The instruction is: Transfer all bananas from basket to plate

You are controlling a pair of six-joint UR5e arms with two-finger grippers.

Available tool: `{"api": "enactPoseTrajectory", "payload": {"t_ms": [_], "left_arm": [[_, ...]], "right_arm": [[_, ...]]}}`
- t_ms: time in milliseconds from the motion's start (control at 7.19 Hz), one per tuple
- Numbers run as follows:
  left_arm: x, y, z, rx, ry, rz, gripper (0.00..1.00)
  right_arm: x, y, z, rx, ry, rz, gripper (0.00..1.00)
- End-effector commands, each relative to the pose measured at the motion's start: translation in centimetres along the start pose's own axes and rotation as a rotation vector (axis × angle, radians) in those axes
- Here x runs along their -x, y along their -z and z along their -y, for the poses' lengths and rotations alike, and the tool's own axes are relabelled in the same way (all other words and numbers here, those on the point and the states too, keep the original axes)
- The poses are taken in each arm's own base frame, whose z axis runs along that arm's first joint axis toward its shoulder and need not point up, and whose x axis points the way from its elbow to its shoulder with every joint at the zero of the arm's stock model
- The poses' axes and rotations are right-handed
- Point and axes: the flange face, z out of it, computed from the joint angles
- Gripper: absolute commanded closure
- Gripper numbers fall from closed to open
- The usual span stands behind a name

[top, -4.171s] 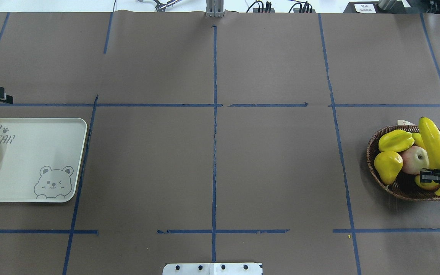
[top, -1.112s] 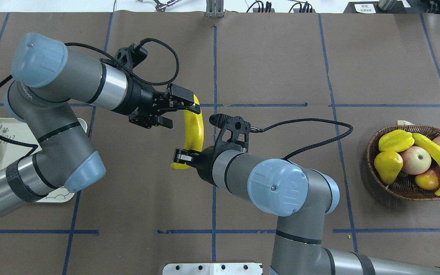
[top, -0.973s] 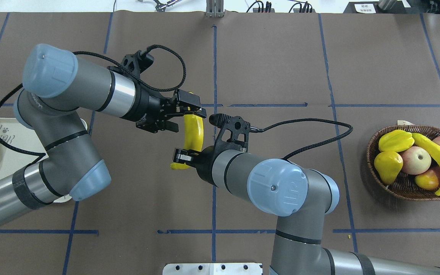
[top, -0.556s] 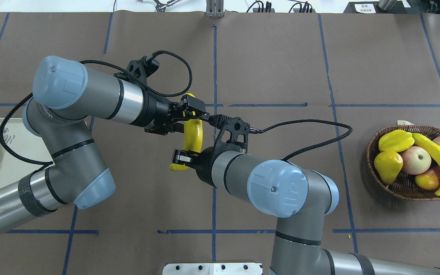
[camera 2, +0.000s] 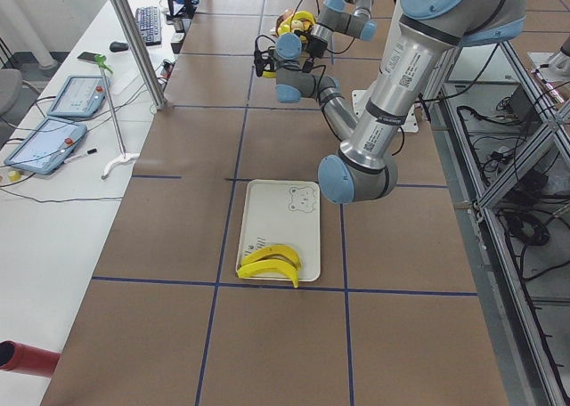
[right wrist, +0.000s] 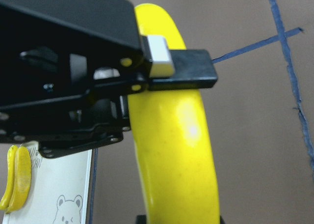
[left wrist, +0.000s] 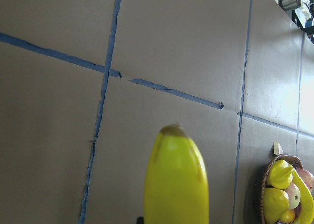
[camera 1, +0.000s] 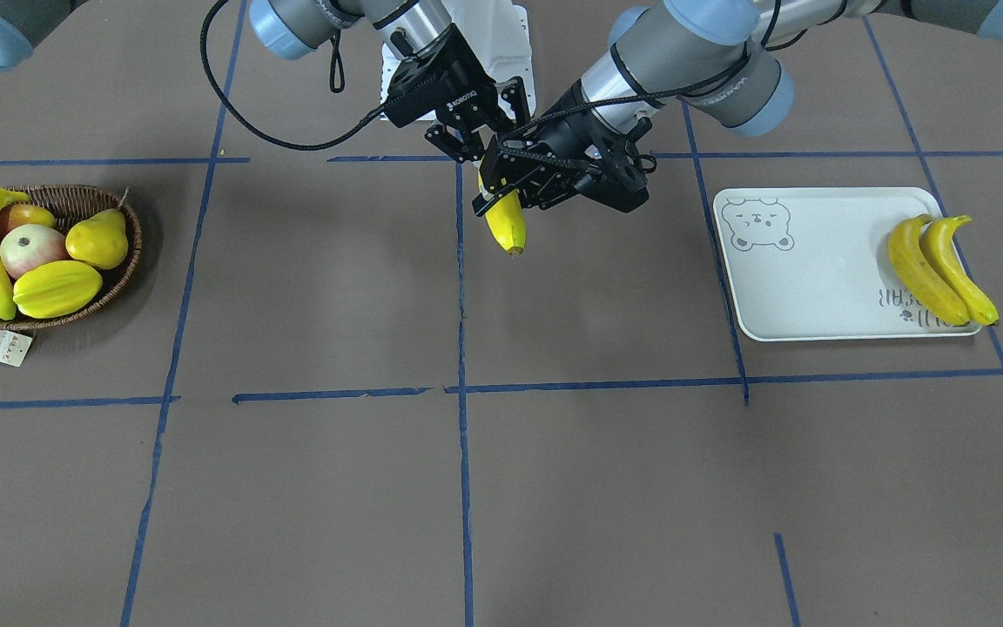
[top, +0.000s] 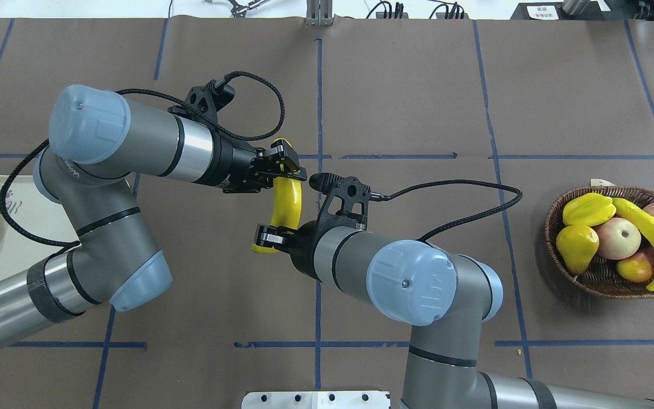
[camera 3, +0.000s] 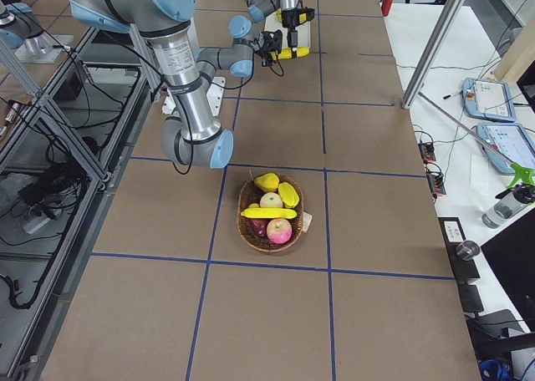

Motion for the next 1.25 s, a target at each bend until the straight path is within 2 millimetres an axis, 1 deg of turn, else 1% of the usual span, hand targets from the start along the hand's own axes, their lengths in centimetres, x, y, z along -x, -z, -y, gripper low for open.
{"api": "enactPoseTrajectory", "payload": {"t_ms": [0, 278, 417, 556, 695, 834, 973, 1112], "left_arm": [[0.3, 0.1, 0.2, -0.015, 0.0, 0.003, 1.0], [0.5, 0.1, 0.9, -0.059, -0.003, 0.006, 1.0], [3.7, 0.1, 1.1, -0.062, 0.016, 0.052, 1.0], [5.3, 0.4, 1.4, -0.068, 0.03, 0.079, 1.0], [9.2, 1.1, 1.4, -0.071, 0.055, 0.133, 0.99], [12.0, 2.6, 1.7, -0.082, 0.076, 0.17, 0.99], [16.2, 4.1, 2.7, -0.108, 0.113, 0.232, 0.99], [20.5, 6.3, 4.2, -0.145, 0.156, 0.296, 0.99]], "right_arm": [[0.2, 0.4, 0.4, -0.001, 0.005, 0.009, 0.01], [0.3, 2.4, 1.1, 0.033, 0.003, 0.03, 0.01], [-1.8, 3.7, 1.6, 0.045, 0.006, 0.011, 0.01], [-4.4, 5.8, 3.7, 0.089, 0.002, -0.009, 0.01], [-6.9, 7.3, 6.2, 0.116, -0.012, -0.036, 0.01], [-9.0, 8.3, 8.0, 0.124, -0.017, -0.066, 0.01], [-10.9, 8.7, 9.1, 0.126, -0.025, -0.143, 0.01], [-12.3, 9.6, 9.9, 0.126, 0.001, -0.264, 0.01]]}}
